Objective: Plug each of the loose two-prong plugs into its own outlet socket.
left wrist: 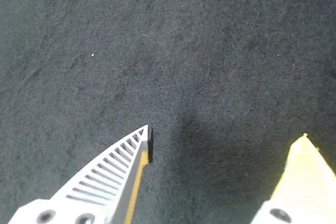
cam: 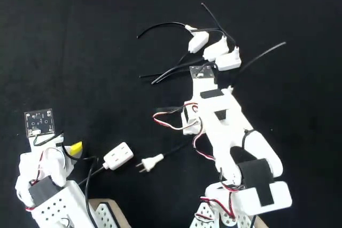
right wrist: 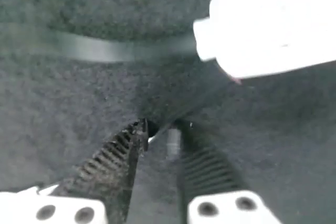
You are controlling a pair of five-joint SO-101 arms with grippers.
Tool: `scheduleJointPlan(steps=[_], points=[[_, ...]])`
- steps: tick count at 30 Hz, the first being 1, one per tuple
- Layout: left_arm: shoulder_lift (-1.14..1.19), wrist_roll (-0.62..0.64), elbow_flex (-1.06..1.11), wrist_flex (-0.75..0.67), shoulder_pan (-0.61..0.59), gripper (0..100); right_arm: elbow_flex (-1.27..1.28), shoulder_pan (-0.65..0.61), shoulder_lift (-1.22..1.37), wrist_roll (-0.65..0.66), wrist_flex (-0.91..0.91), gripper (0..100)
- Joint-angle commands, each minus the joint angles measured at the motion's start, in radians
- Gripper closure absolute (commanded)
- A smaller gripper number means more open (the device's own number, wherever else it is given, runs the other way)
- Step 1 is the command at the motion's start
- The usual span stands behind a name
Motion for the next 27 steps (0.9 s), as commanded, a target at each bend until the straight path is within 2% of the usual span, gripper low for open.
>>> scheduleJointPlan(steps=[1, 9, 15, 21, 27], points=[[-0.009, -0.006, -0.002, -0.015, 0.01, 60, -0.051, 0.0, 0.002, 0.005, 0.018, 98.6], [-0.009, -0.006, -0.002, -0.015, 0.01, 60, -0.289, -0.008, 0.002, 0.049, 0.284, 98.6], [-0.009, -0.006, -0.002, -0.014, 0.01, 60, -0.47, -0.035, 0.012, 0.104, 0.305, 98.6], [-0.009, -0.006, -0.004, -0.014, 0.01, 60, -0.558, -0.192, 0.015, 0.27, 0.262, 98.6], [-0.009, -0.006, -0.004, -0.014, 0.01, 60, -0.541, -0.279, 0.076, 0.442, 0.031, 98.6]])
